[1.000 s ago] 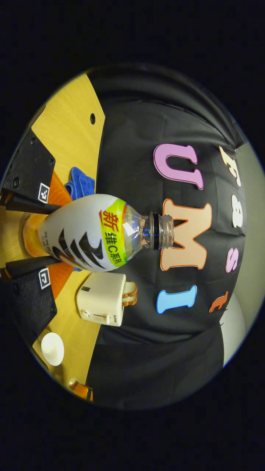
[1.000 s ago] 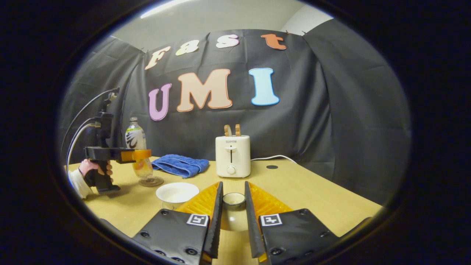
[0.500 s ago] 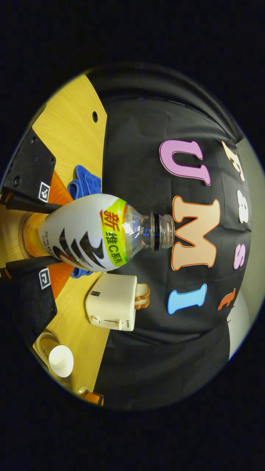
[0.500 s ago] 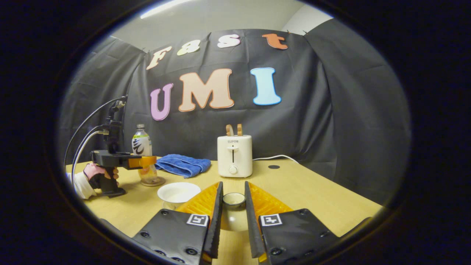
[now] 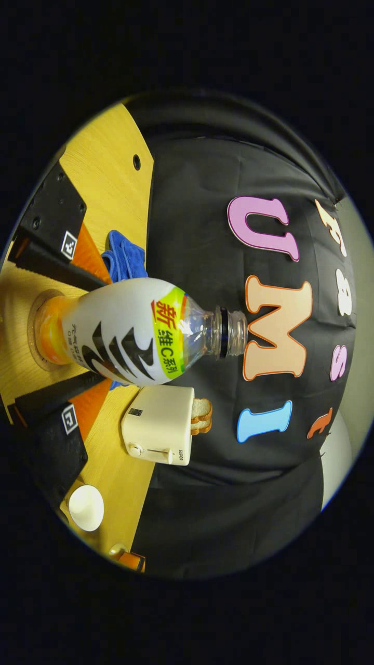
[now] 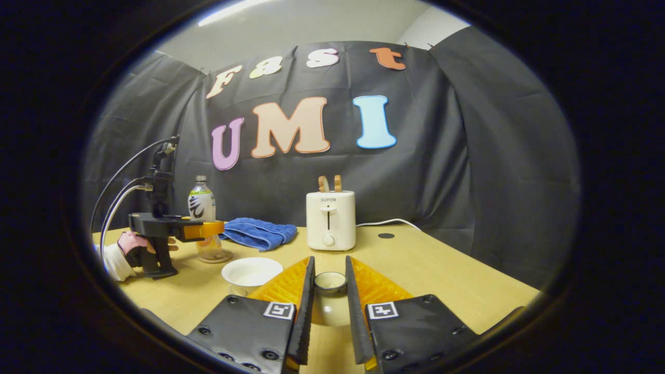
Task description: Open the teacup lid with one hand, grasp the water bottle and pour water into the teacup with the other hand; after pouring, place the water bottle on the coaster and then close the teacup lid.
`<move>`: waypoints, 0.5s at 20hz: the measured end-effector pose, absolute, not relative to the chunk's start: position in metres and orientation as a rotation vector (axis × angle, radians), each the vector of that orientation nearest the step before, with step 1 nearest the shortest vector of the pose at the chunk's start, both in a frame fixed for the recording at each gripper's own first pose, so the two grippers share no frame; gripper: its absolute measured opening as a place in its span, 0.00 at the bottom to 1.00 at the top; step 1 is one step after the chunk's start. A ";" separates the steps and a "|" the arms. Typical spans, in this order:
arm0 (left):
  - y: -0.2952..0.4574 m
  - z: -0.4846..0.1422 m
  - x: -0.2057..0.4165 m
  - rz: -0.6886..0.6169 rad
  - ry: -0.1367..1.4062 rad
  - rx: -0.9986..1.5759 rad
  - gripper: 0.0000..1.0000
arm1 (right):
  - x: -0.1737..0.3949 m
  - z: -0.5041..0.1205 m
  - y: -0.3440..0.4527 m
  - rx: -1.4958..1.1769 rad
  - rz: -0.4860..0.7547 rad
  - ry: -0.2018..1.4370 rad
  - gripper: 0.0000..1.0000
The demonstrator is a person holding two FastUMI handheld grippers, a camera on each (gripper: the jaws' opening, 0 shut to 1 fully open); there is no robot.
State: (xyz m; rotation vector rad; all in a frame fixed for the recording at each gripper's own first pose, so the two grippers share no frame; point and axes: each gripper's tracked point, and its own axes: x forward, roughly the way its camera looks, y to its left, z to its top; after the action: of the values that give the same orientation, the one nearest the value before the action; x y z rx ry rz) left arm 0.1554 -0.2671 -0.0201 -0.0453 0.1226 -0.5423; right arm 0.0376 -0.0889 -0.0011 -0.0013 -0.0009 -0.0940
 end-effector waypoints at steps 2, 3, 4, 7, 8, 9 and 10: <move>-0.265 -0.020 0.154 -0.539 0.122 -0.046 0.90 | 0.037 -0.001 -0.089 -0.001 -0.094 -0.001 0.38; -0.263 -0.019 0.153 -0.535 0.115 -0.045 0.92 | 0.037 -0.001 -0.089 -0.001 -0.094 -0.001 0.39; -0.261 -0.017 0.151 -0.533 0.104 -0.039 0.92 | 0.037 -0.001 -0.089 -0.001 -0.094 -0.001 0.39; -0.257 -0.011 0.140 -0.541 0.064 -0.012 0.92 | 0.038 -0.001 -0.088 -0.001 -0.094 -0.002 0.35; -0.256 -0.008 0.137 -0.543 0.045 -0.015 0.92 | 0.038 -0.001 -0.088 -0.002 -0.095 0.000 0.35; -0.253 -0.004 0.134 -0.535 0.022 -0.029 0.92 | 0.038 -0.001 -0.088 -0.002 -0.095 -0.002 0.35; -0.249 -0.001 0.130 -0.536 0.001 -0.024 0.91 | 0.039 -0.001 -0.088 -0.002 -0.092 -0.001 0.36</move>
State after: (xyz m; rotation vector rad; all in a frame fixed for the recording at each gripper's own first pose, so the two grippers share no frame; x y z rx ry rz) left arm 0.1301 -0.2495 -0.0013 -0.0245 0.0014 -0.5358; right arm 0.0390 -0.0878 -0.0010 -0.0023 -0.0006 -0.0925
